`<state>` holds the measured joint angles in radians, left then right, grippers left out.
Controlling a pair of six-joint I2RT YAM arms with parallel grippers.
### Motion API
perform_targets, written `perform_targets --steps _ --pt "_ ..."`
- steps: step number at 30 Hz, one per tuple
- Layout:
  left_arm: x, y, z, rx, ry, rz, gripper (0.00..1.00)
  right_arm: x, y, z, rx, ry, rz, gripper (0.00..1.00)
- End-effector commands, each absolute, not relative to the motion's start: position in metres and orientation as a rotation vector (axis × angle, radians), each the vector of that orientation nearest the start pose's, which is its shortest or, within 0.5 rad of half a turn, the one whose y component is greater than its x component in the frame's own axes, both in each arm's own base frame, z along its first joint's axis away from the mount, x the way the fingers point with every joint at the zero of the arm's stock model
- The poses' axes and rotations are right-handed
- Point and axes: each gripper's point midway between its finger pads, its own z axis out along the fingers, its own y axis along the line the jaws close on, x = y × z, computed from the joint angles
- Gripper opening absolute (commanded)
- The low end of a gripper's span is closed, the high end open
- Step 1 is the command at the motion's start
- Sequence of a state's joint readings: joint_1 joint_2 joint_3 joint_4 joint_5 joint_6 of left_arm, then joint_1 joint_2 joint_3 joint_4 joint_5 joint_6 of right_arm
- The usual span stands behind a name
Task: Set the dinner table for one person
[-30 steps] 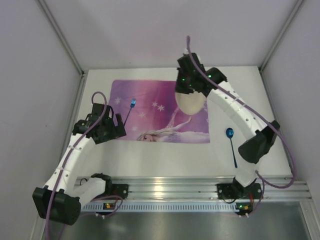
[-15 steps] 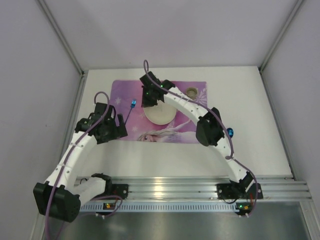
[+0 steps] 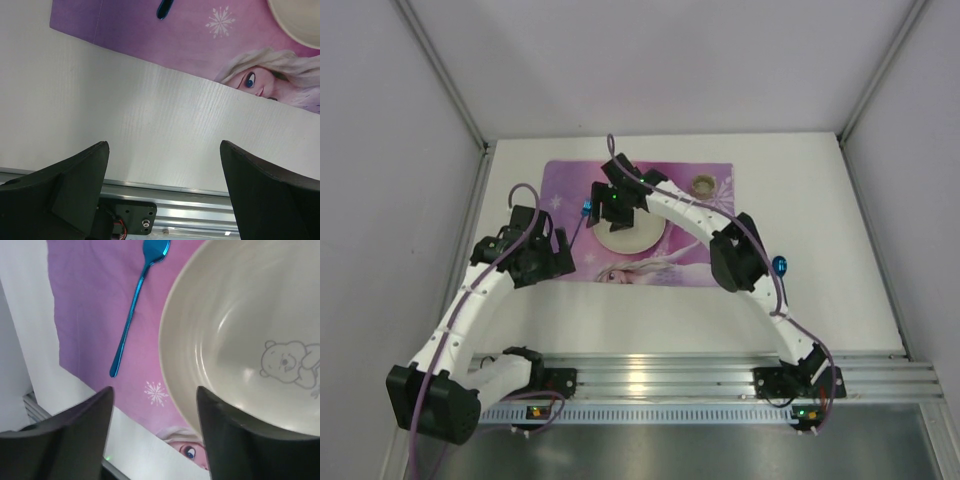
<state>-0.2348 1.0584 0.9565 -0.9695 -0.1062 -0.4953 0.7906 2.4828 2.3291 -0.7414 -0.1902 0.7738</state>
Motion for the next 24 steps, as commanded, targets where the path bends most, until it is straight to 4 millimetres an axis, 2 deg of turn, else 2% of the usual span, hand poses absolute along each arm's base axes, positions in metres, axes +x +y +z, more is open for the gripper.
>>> perform_targets --steps 1,2,4,5,6,7,8,9,10,11,12,13,14,15,16,17,18,20,21,22,24 --pt "0.226 -0.052 0.147 -0.395 2.565 -0.101 0.98 0.381 0.475 0.129 -0.157 2.599 0.943 0.81" --pt "0.226 -0.051 0.148 -0.396 2.559 -0.098 0.98 0.377 0.465 0.136 -0.154 2.599 0.926 0.86" --pt "0.226 -0.051 0.149 -0.401 2.555 -0.099 0.98 0.384 0.444 0.149 -0.152 2.569 0.872 0.93" --pt "0.226 -0.051 0.150 -0.401 2.550 -0.099 0.98 0.384 0.431 0.182 -0.149 2.509 0.869 0.95" --pt "0.226 -0.051 0.150 -0.401 2.549 -0.100 0.98 0.387 0.410 0.181 -0.124 2.516 0.817 0.97" --pt "0.226 -0.050 0.151 -0.403 2.545 -0.100 0.98 0.391 0.391 0.191 -0.106 2.484 0.751 1.00" --pt "0.226 -0.050 0.151 -0.404 2.543 -0.097 0.98 0.383 0.364 0.212 -0.083 2.452 0.723 1.00" --pt "0.226 -0.050 0.152 -0.402 2.539 -0.098 0.98 0.382 0.344 0.219 -0.055 2.436 0.688 1.00" --pt "0.227 -0.050 0.152 -0.404 2.534 -0.101 0.98 0.385 0.305 0.249 0.010 2.365 0.655 1.00" --pt "0.227 -0.050 0.153 -0.404 2.528 -0.102 0.98 0.382 0.281 0.245 0.050 2.378 0.619 1.00" --pt "0.226 -0.049 0.154 -0.405 2.520 -0.100 0.98 0.380 0.236 0.212 0.150 2.452 0.528 1.00" --pt "0.226 -0.049 0.154 -0.409 2.519 -0.099 0.98 0.374 0.209 0.200 0.196 2.482 0.478 1.00" --pt "0.226 -0.049 0.157 -0.411 2.507 -0.103 0.98 0.348 0.176 0.173 0.251 2.564 0.404 1.00" --pt "0.226 -0.048 0.157 -0.412 2.503 -0.101 0.98 0.346 0.136 0.160 0.365 2.588 0.336 1.00" --pt "0.226 -0.048 0.158 -0.414 2.498 -0.102 0.98 0.334 0.114 0.151 0.393 2.615 0.291 1.00" --pt "0.227 -0.048 0.159 -0.414 2.490 -0.106 0.98 0.311 0.092 0.122 0.442 2.704 0.224 1.00" --pt "0.226 -0.048 0.161 -0.413 2.484 -0.111 0.98 0.304 0.065 0.112 0.501 2.723 0.178 1.00" --pt "0.226 -0.048 0.162 -0.413 2.479 -0.112 0.98 0.279 0.039 0.086 0.575 2.807 0.116 0.94" --pt "0.226 -0.048 0.162 -0.413 2.477 -0.112 0.98 0.274 0.017 0.079 0.646 2.812 0.054 0.90" --pt "0.226 -0.048 0.162 -0.411 2.476 -0.114 0.98 0.268 0.003 0.071 0.679 2.835 0.029 0.81" --pt "0.226 -0.047 0.163 -0.414 2.472 -0.111 0.98 0.257 -0.011 0.060 0.721 2.870 -0.003 0.60"
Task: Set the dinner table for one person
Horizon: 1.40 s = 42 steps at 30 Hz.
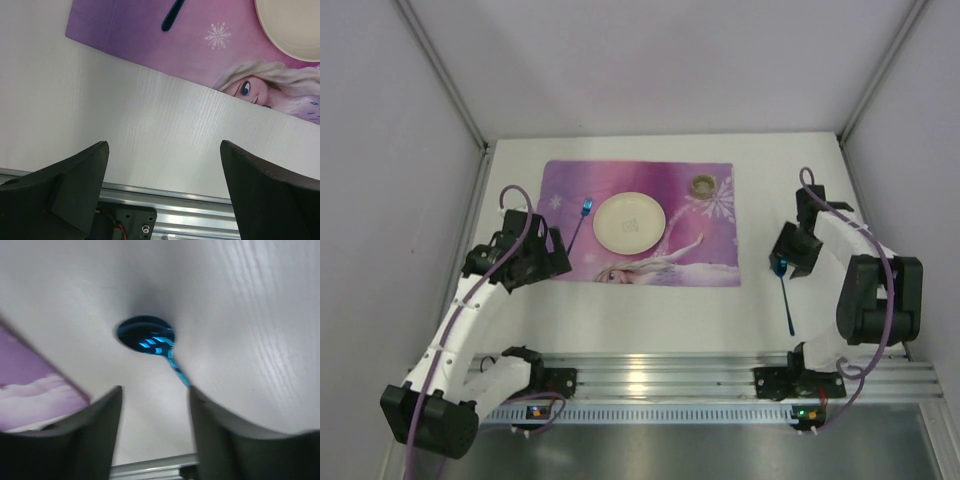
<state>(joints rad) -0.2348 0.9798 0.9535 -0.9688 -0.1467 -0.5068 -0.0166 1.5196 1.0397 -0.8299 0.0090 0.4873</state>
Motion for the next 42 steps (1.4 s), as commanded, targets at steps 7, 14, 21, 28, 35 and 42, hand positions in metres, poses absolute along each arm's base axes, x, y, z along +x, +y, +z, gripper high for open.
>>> perform_targets --steps 7,14,21,28,35,42 --pt "0.225 -0.046 0.166 -0.422 2.455 -0.110 0.98 0.242 -0.024 0.037 0.752 2.933 -0.127 0.33" --pt "0.225 -0.044 0.168 -0.430 2.437 -0.109 0.98 0.237 -0.020 0.018 0.766 2.962 -0.102 0.33" --pt "0.226 -0.043 0.168 -0.434 2.435 -0.104 0.98 0.236 -0.009 0.011 0.751 2.964 -0.017 0.33" --pt "0.226 -0.043 0.166 -0.434 2.442 -0.100 0.98 0.235 -0.004 -0.001 0.726 2.981 -0.012 0.19" --pt "0.226 -0.044 0.165 -0.434 2.448 -0.099 0.98 0.259 0.002 0.010 0.520 2.993 -0.192 0.00" --pt "0.226 -0.044 0.165 -0.434 2.450 -0.098 0.98 0.308 0.080 0.093 0.253 2.851 -0.145 0.00"
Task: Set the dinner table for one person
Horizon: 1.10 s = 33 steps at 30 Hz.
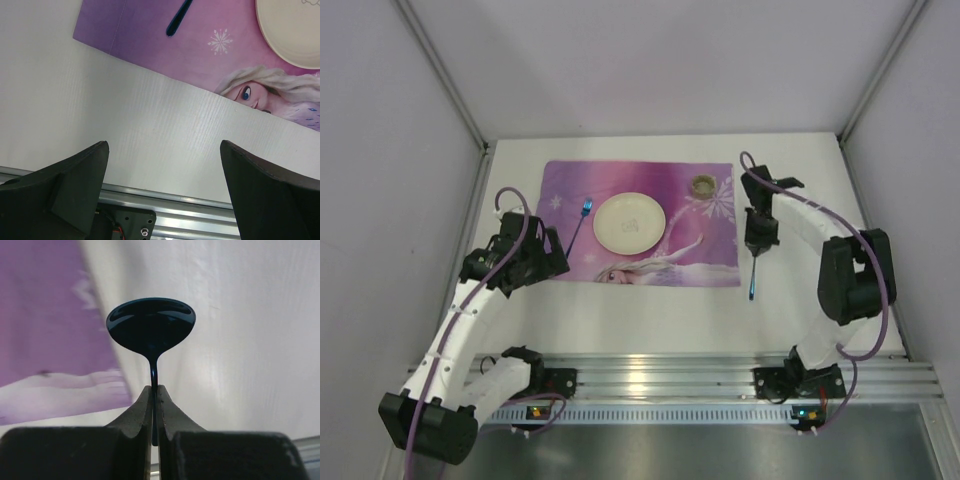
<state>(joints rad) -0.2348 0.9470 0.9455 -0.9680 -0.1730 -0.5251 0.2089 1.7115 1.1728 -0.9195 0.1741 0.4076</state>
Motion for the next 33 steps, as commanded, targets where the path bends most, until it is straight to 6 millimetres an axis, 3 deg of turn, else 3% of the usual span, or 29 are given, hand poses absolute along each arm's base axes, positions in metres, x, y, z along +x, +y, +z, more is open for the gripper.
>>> perform_targets --steps 1,3,5,8,9,12,15,19,25,26,29,31,32,33 --pt "0.226 -0.044 0.165 -0.434 2.451 -0.098 0.98 0.325 0.097 0.112 0.230 2.800 -0.096 0.00" --pt "0.227 -0.044 0.164 -0.434 2.454 -0.096 0.98 0.338 0.139 0.125 0.175 2.787 0.010 0.00" --pt "0.226 -0.044 0.162 -0.434 2.465 -0.093 0.98 0.348 0.175 0.124 0.130 2.797 0.090 0.00" --pt "0.227 -0.045 0.161 -0.431 2.467 -0.095 0.98 0.360 0.210 0.116 0.105 2.828 0.160 0.00" --pt "0.227 -0.044 0.161 -0.432 2.468 -0.091 0.98 0.373 0.222 0.110 0.102 2.832 0.165 0.00" --pt "0.226 -0.044 0.161 -0.435 2.471 -0.085 0.98 0.393 0.239 0.094 0.105 2.854 0.150 0.00" --pt "0.226 -0.044 0.161 -0.435 2.471 -0.085 0.98 0.408 0.241 0.078 0.116 2.869 0.092 0.00" --pt "0.226 -0.044 0.160 -0.436 2.473 -0.083 0.98 0.414 0.235 0.060 0.124 2.893 0.038 0.00" --pt "0.227 -0.041 0.160 -0.446 2.468 -0.068 0.98 0.420 0.228 0.054 0.135 2.877 -0.005 0.48" --pt "0.227 -0.041 0.159 -0.450 2.473 -0.060 0.98 0.422 0.229 0.060 0.134 2.862 0.008 0.61" --pt "0.233 -0.038 0.156 -0.465 2.468 -0.033 0.98 0.426 0.235 0.084 0.129 2.809 0.070 0.73" --pt "0.240 -0.036 0.159 -0.467 2.449 -0.015 0.98 0.424 0.238 0.101 0.101 2.777 0.098 0.75" --pt "0.248 -0.036 0.161 -0.464 2.427 -0.006 0.98 0.421 0.238 0.119 0.089 2.742 0.134 0.77" --pt "0.257 -0.026 0.165 -0.443 2.404 0.070 0.98 0.416 0.243 0.128 0.055 2.721 0.155 0.77"
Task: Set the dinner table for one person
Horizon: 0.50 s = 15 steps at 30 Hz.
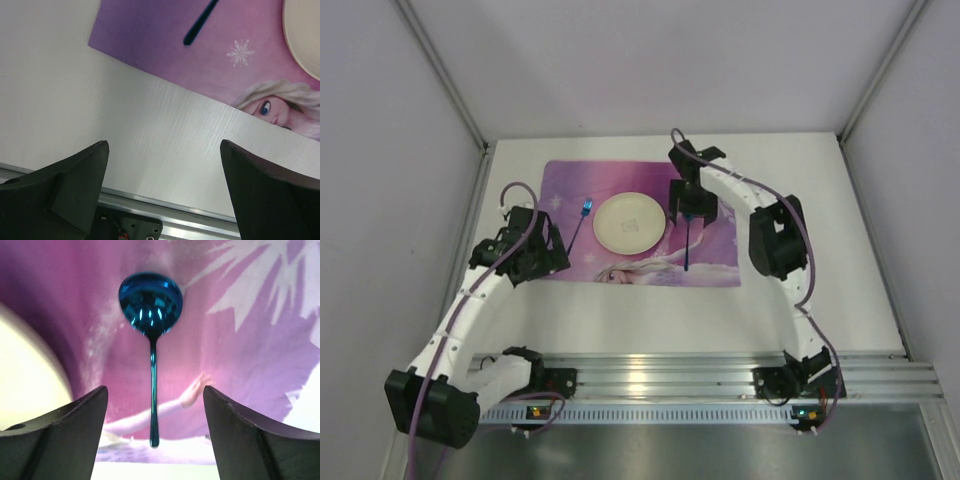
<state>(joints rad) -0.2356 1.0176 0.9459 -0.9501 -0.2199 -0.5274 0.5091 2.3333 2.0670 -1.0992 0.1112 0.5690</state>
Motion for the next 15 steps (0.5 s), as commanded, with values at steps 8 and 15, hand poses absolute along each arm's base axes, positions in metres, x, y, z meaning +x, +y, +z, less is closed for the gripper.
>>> perform_targets --steps 8,15 --pt "0.315 0.001 0.176 -0.325 2.151 0.299 0.97 0.340 0.234 0.231 -0.012 2.297 0.424 0.99" --pt "0.343 -0.023 0.139 -0.005 1.822 0.156 0.98 0.282 0.198 0.238 0.117 2.016 0.657 1.00"
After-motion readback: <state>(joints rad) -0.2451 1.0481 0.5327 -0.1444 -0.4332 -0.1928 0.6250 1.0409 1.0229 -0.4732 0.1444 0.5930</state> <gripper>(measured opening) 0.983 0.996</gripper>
